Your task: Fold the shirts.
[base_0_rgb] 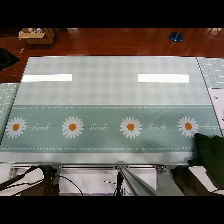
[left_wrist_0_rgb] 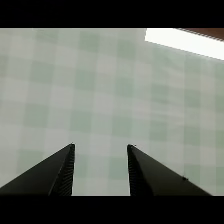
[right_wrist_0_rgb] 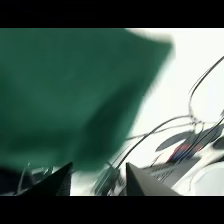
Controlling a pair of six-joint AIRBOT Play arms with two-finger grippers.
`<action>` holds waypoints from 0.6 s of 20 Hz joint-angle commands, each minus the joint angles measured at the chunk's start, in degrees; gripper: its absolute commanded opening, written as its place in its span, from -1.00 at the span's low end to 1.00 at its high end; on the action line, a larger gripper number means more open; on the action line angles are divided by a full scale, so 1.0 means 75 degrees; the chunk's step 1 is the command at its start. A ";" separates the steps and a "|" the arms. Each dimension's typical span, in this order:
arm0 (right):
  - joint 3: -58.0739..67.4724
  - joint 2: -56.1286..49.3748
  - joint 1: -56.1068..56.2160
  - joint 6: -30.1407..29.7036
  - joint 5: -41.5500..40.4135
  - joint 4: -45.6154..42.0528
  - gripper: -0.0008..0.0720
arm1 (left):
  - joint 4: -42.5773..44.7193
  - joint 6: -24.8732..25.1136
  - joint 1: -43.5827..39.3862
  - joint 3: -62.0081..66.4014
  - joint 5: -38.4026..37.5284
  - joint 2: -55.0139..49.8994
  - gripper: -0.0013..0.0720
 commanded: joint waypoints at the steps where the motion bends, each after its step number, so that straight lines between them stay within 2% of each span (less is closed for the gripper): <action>1: 0.0023 -0.0032 0.0047 -0.0044 -0.1037 -0.0146 0.16 | -0.0003 -0.0003 -0.0003 -0.0003 0.0012 -0.0015 0.19; 3: 0.0790 -0.0414 0.0469 -0.0067 -0.1597 0.1262 0.16 | -0.0006 -0.0003 -0.0041 -0.0003 0.0015 -0.0015 0.20; 5: 0.2273 -0.1087 0.1288 -0.0067 -0.2492 0.4296 0.14 | -0.0006 0.0058 -0.0230 -0.0003 0.0082 -0.0023 0.21; 6: 0.3077 -0.1434 0.1912 -0.0154 -0.3016 0.6117 -0.01 | -0.0006 0.0207 -0.0385 -0.0003 0.0143 -0.0023 0.43; 7: 0.3748 -0.1746 0.2681 -0.0341 -0.3471 0.7388 -0.03 | -0.0009 0.0201 -0.0603 0.0000 0.0204 -0.0035 0.48; 8: 0.4357 -0.2063 0.3628 -0.0434 -0.3818 0.7930 -0.03 | -0.0003 0.0204 -0.0944 0.0006 0.0233 -0.0073 0.48; 9: 0.4913 -0.2422 0.4800 -0.0446 -0.4019 0.7813 -0.03 | 0.0000 0.0204 -0.1381 0.0006 0.0236 -0.0154 0.48; 11: 0.5426 -0.3095 0.6983 -0.0472 -0.4062 0.6956 -0.02 | 0.0143 0.0189 -0.2326 0.0006 0.0163 -0.0417 0.48; 12: 0.5435 -0.3375 0.7877 -0.0443 -0.4039 0.6487 0.10 | 0.0379 0.0076 -0.2783 0.0006 0.0125 -0.0574 0.48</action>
